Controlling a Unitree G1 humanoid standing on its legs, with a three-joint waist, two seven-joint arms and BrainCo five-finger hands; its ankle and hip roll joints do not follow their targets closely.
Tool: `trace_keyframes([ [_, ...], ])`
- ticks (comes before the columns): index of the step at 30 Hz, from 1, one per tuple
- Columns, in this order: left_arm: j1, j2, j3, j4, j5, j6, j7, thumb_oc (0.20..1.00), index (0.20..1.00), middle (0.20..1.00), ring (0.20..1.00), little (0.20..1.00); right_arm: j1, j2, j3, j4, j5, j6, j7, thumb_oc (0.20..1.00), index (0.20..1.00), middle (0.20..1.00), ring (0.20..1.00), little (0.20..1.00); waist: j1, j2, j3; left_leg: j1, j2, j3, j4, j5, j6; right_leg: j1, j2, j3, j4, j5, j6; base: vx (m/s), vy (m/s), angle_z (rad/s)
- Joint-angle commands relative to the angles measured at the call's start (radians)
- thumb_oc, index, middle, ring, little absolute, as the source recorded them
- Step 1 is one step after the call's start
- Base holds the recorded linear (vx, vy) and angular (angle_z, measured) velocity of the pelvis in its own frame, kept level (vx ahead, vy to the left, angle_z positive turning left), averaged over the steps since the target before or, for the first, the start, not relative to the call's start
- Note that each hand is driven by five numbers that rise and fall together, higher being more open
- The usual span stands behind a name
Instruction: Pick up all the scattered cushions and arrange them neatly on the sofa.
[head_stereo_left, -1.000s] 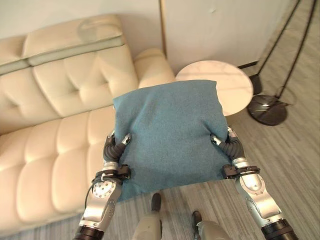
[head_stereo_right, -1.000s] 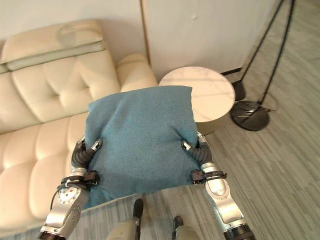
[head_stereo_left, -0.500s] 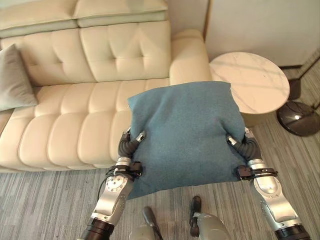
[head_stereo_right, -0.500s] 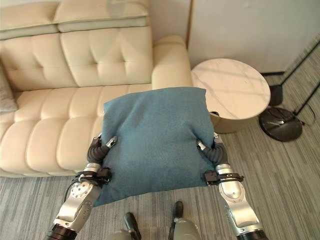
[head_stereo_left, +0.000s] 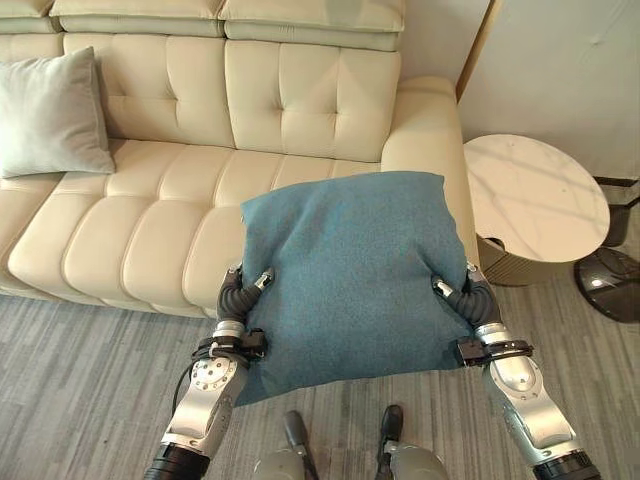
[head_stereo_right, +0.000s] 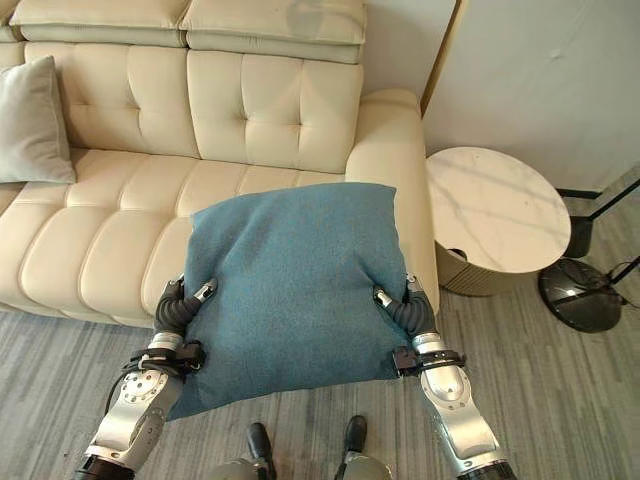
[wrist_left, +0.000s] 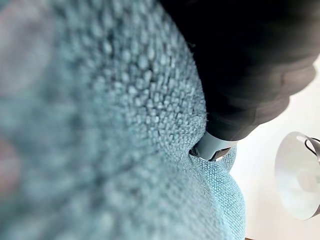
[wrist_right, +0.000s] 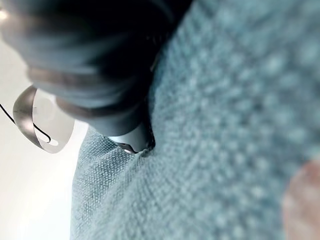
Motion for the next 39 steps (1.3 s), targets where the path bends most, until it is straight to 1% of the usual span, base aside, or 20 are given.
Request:
trace_keyframes([
  [1, -0.057, 0.016, -0.031, -0.121, 0.007, -0.078, -0.079, 0.2, 0.2, 0.2, 0.2, 0.2, -0.081, 0.047, 0.025, -0.15, 0.028, -0.085, 0.057, 0.2, 0.2, 0.2, 0.2, 0.2, 0.006, -0.022, -0.04, -0.075, -0.04, -0.095, 0.122, -0.13, -0.007, 0.076, -0.043, 0.091, 0.107, -0.163, 0.081, 0.1, 0.242, 0.06],
  [4, -0.066, 0.029, -0.027, -0.116, 0.011, -0.082, -0.071, 0.2, 0.2, 0.2, 0.2, 0.2, -0.091, 0.061, 0.028, -0.152, 0.033, -0.091, 0.058, 0.2, 0.2, 0.2, 0.2, 0.2, 0.0, -0.014, -0.011, -0.051, -0.059, -0.107, 0.115, -0.149, 0.015, -0.025, -0.054, 0.104, 0.297, -0.136, 0.081, 0.07, 0.207, 0.27],
  [6, -0.078, 0.029, -0.034, -0.106, 0.009, -0.083, -0.071, 0.2, 0.2, 0.2, 0.2, 0.2, -0.094, 0.064, 0.029, -0.146, 0.043, -0.091, 0.057, 0.2, 0.2, 0.2, 0.2, 0.2, -0.015, -0.002, 0.01, -0.008, -0.069, -0.119, 0.099, -0.161, 0.018, -0.096, -0.008, 0.126, 0.327, -0.151, 0.065, 0.15, 0.145, 0.15],
  [8, -0.075, 0.03, -0.03, -0.108, 0.011, -0.085, -0.078, 0.2, 0.2, 0.2, 0.2, 0.2, -0.104, 0.061, 0.03, -0.143, 0.047, -0.091, 0.059, 0.2, 0.2, 0.2, 0.2, 0.2, -0.027, 0.006, 0.022, 0.043, -0.084, -0.128, 0.081, -0.187, 0.017, -0.143, 0.014, 0.119, 0.292, -0.157, 0.066, 0.27, 0.122, 0.34],
  [10, -0.088, 0.024, -0.029, -0.107, 0.014, -0.088, -0.081, 0.2, 0.2, 0.2, 0.2, 0.2, -0.114, 0.054, 0.03, -0.141, 0.067, -0.097, 0.065, 0.2, 0.2, 0.2, 0.2, 0.2, -0.047, 0.006, 0.04, 0.108, -0.111, -0.139, 0.073, -0.225, 0.019, -0.215, 0.039, 0.07, 0.211, -0.117, 0.073, 0.34, 0.086, 0.37],
  [14, -0.098, -0.001, -0.028, -0.088, 0.025, -0.095, -0.086, 0.2, 0.2, 0.2, 0.2, 0.2, -0.092, 0.048, 0.018, -0.137, 0.086, -0.098, 0.08, 0.2, 0.2, 0.2, 0.2, 0.2, -0.071, 0.011, 0.033, 0.192, -0.131, -0.164, 0.062, -0.276, 0.005, -0.24, 0.05, -0.025, 0.112, -0.082, 0.088, 0.33, -0.003, 0.4],
  [15, -0.097, -0.003, -0.029, -0.089, 0.026, -0.095, -0.086, 0.2, 0.2, 0.2, 0.2, 0.2, -0.089, 0.046, 0.017, -0.138, 0.086, -0.098, 0.081, 0.2, 0.2, 0.2, 0.2, 0.2, -0.077, 0.007, 0.036, 0.189, -0.135, -0.161, 0.062, -0.266, 0.006, -0.239, 0.041, -0.04, 0.108, -0.069, 0.081, 0.34, -0.109, 0.43],
  [16, -0.078, -0.017, -0.032, -0.091, 0.021, -0.097, -0.098, 0.2, 0.2, 0.2, 0.2, 0.2, -0.046, 0.046, 0.002, -0.142, 0.094, -0.101, 0.086, 0.2, 0.2, 0.2, 0.2, 0.2, -0.098, 0.01, 0.013, 0.228, -0.138, -0.183, 0.059, -0.287, -0.004, -0.222, 0.048, -0.021, 0.089, -0.066, 0.076, 0.48, -0.171, 0.52],
  [17, -0.052, -0.037, -0.04, -0.093, 0.015, -0.098, -0.102, 0.2, 0.2, 0.2, 0.2, 0.2, -0.012, 0.033, -0.016, -0.137, 0.093, -0.105, 0.091, 0.2, 0.2, 0.2, 0.2, 0.2, -0.117, 0.024, -0.011, 0.241, -0.122, -0.204, 0.101, -0.273, -0.033, -0.188, 0.062, 0.032, 0.091, -0.054, 0.05, 0.58, -0.199, 1.19],
  [18, -0.052, -0.041, -0.039, -0.093, 0.005, -0.099, -0.106, 0.2, 0.2, 0.2, 0.2, 0.2, -0.012, 0.021, -0.023, -0.131, 0.089, -0.104, 0.087, 0.2, 0.2, 0.2, 0.2, 0.2, -0.124, 0.026, -0.014, 0.221, -0.11, -0.2, 0.145, -0.248, -0.048, -0.172, 0.057, 0.031, 0.083, -0.047, 0.044, 0.57, -0.268, 1.25],
  [19, -0.051, -0.049, -0.039, -0.093, -0.006, -0.099, -0.11, 0.2, 0.2, 0.2, 0.2, 0.2, 0.003, -0.009, -0.052, -0.128, 0.09, -0.109, 0.078, 0.2, 0.2, 0.2, 0.2, 0.2, -0.132, 0.032, -0.022, 0.141, -0.047, -0.168, 0.352, -0.154, -0.097, -0.096, 0.077, 0.029, 0.049, -0.07, 0.011, 0.4, -0.191, 0.98],
  [20, -0.067, -0.058, -0.05, -0.085, -0.011, -0.093, -0.114, 0.2, 0.2, 0.2, 0.2, 0.2, -0.001, -0.024, -0.065, -0.119, 0.086, -0.109, 0.067, 0.2, 0.2, 0.2, 0.2, 0.2, -0.134, 0.022, -0.023, 0.083, -0.016, -0.118, 0.356, -0.177, -0.078, -0.061, 0.073, 0.042, 0.015, -0.082, 0.009, 0.44, -0.122, 0.19],
  [21, -0.085, -0.057, -0.053, -0.079, 0.0, -0.089, -0.115, 0.2, 0.2, 0.2, 0.2, 0.2, -0.012, -0.032, -0.074, -0.121, 0.079, -0.108, 0.059, 0.2, 0.2, 0.2, 0.2, 0.2, -0.134, 0.005, -0.025, 0.039, -0.011, -0.108, 0.297, -0.213, -0.065, -0.044, 0.063, 0.068, -0.008, -0.083, 0.022, 0.21, 0.025, -0.04],
  [22, -0.085, -0.057, -0.053, -0.079, 0.0, -0.089, -0.115, 0.2, 0.2, 0.2, 0.2, 0.2, -0.012, -0.032, -0.075, -0.121, 0.078, -0.108, 0.059, 0.2, 0.2, 0.2, 0.2, 0.2, -0.133, 0.004, -0.025, 0.039, -0.011, -0.107, 0.297, -0.213, -0.065, -0.044, 0.063, 0.069, -0.008, -0.083, 0.022, 0.15, 0.083, -0.23],
  [24, -0.093, -0.048, -0.053, -0.081, 0.02, -0.086, -0.112, 0.2, 0.2, 0.2, 0.2, 0.2, -0.013, -0.03, -0.077, -0.121, 0.07, -0.107, 0.053, 0.2, 0.2, 0.2, 0.2, 0.2, -0.127, -0.007, -0.021, -0.011, 0.013, -0.135, 0.236, -0.176, -0.075, -0.024, 0.058, 0.105, -0.022, -0.082, 0.031, 0.12, 0.115, -0.64],
  [25, -0.093, -0.043, -0.047, -0.085, 0.05, -0.087, -0.096, 0.2, 0.2, 0.2, 0.2, 0.2, -0.014, -0.028, -0.07, -0.116, 0.057, -0.108, 0.049, 0.2, 0.2, 0.2, 0.2, 0.2, -0.114, -0.006, -0.015, -0.038, 0.033, -0.176, 0.173, -0.114, -0.093, -0.012, 0.065, 0.132, -0.025, -0.088, 0.036, 0.12, 0.118, -0.73],
  [27, -0.085, -0.039, -0.043, -0.091, 0.06, -0.087, -0.09, 0.2, 0.2, 0.2, 0.2, 0.2, -0.009, -0.028, -0.069, -0.105, 0.044, -0.103, 0.042, 0.2, 0.2, 0.2, 0.2, 0.2, -0.099, -0.002, -0.01, -0.051, 0.046, -0.233, 0.11, -0.063, -0.104, 0.005, 0.075, 0.161, -0.023, -0.1, 0.034, 0.15, 0.132, -0.85],
  [29, -0.061, -0.037, -0.034, -0.095, 0.066, -0.093, -0.091, 0.2, 0.2, 0.2, 0.2, 0.2, 0.011, -0.018, -0.079, -0.093, 0.043, -0.099, 0.043, 0.2, 0.2, 0.2, 0.2, 0.2, -0.098, 0.008, -0.021, -0.031, 0.048, -0.269, 0.052, -0.054, -0.106, 0.016, 0.077, 0.188, -0.019, -0.104, 0.04, 0.16, 0.156, -1.15],
  [32, -0.048, -0.018, -0.015, -0.101, 0.076, -0.097, -0.085, 0.2, 0.2, 0.2, 0.2, 0.2, -0.004, 0.0, -0.062, -0.074, 0.017, -0.088, 0.042, 0.2, 0.2, 0.2, 0.2, 0.2, -0.1, 0.03, -0.023, 0.003, 0.021, -0.249, 0.03, -0.061, -0.087, -0.004, 0.059, 0.249, -0.005, -0.085, 0.052, 0.08, 0.272, -0.68],
  [39, -0.13, 0.027, -0.011, -0.058, 0.09, -0.118, -0.05, 0.2, 0.2, 0.2, 0.2, 0.2, -0.139, 0.033, -0.009, -0.026, -0.015, -0.085, 0.014, 0.2, 0.2, 0.2, 0.2, 0.2, -0.074, 0.028, -0.011, 0.0, -0.031, -0.175, 0.019, -0.08, -0.05, -0.075, 0.012, 0.326, -0.013, -0.028, 0.098, -0.05, 0.184, -0.65],
])
